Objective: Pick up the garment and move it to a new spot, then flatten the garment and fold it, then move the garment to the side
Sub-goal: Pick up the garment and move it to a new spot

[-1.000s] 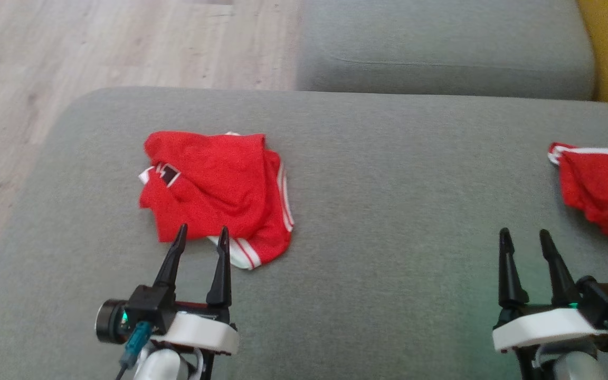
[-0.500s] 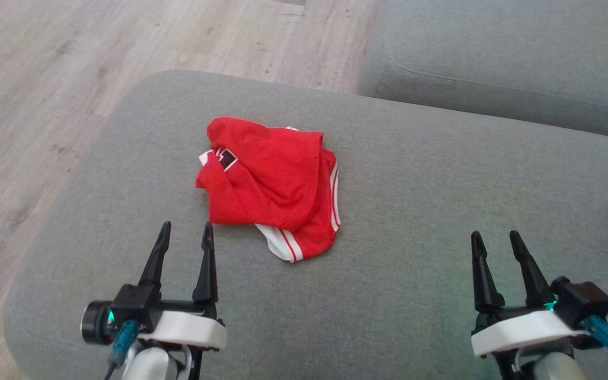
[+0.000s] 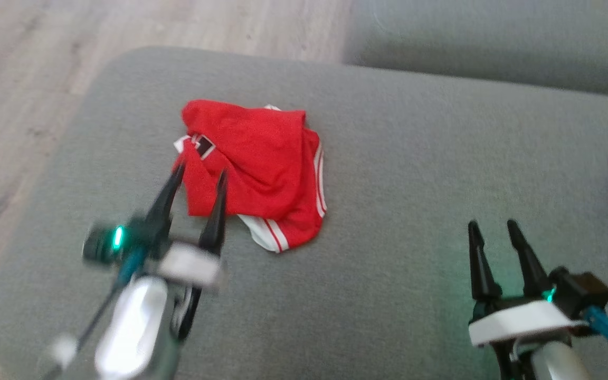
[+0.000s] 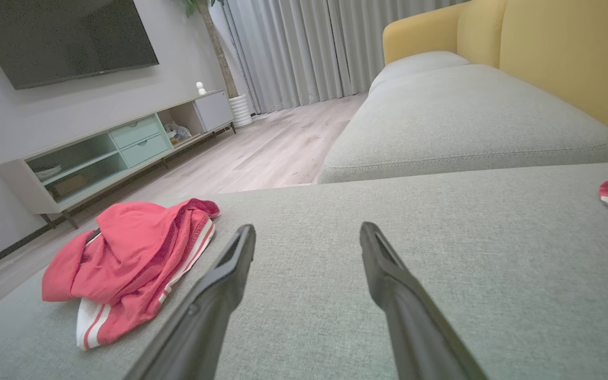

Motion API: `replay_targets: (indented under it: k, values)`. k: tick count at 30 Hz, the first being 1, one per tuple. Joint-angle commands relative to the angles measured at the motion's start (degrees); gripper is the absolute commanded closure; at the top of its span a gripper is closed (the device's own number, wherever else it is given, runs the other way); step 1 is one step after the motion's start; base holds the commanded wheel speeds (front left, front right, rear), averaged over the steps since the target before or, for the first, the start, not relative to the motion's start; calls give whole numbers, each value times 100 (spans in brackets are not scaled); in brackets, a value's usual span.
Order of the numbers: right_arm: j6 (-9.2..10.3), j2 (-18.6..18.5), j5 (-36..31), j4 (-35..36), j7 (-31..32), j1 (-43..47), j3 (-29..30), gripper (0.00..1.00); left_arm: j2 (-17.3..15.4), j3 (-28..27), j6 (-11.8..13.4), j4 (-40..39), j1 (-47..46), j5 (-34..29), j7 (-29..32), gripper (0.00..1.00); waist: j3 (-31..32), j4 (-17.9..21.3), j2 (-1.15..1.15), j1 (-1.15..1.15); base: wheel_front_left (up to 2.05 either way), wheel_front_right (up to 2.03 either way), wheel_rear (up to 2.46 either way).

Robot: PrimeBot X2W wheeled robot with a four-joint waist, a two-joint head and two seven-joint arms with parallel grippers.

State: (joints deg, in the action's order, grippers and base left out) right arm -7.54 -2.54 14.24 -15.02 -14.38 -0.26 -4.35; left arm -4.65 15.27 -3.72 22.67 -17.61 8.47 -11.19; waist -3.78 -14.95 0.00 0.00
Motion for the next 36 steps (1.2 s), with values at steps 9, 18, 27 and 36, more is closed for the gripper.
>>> replay_targets:
  k: [9,18,27,36]
  values:
    - [5,-34,22,331,-62,-734,-208,0,-380,755,-368,832,-2218,180,1761,0,-855,815,0,0,0,0,0]
    - [5,-34,177,364,-62,-1010,-321,0,-1012,1784,-375,1552,-3210,1308,3009,0,-1145,1302,0,0,0,0,0]
    - [5,-33,275,368,-62,-1064,-358,0,-1361,2139,-376,2215,-3658,1849,3261,0,-1192,1542,0,0,0,0,0]
    - [5,-33,220,317,-62,-1019,-294,0,-1252,2278,-376,2706,-3756,1968,3039,100,-1112,1527,0,0,0,0,0]
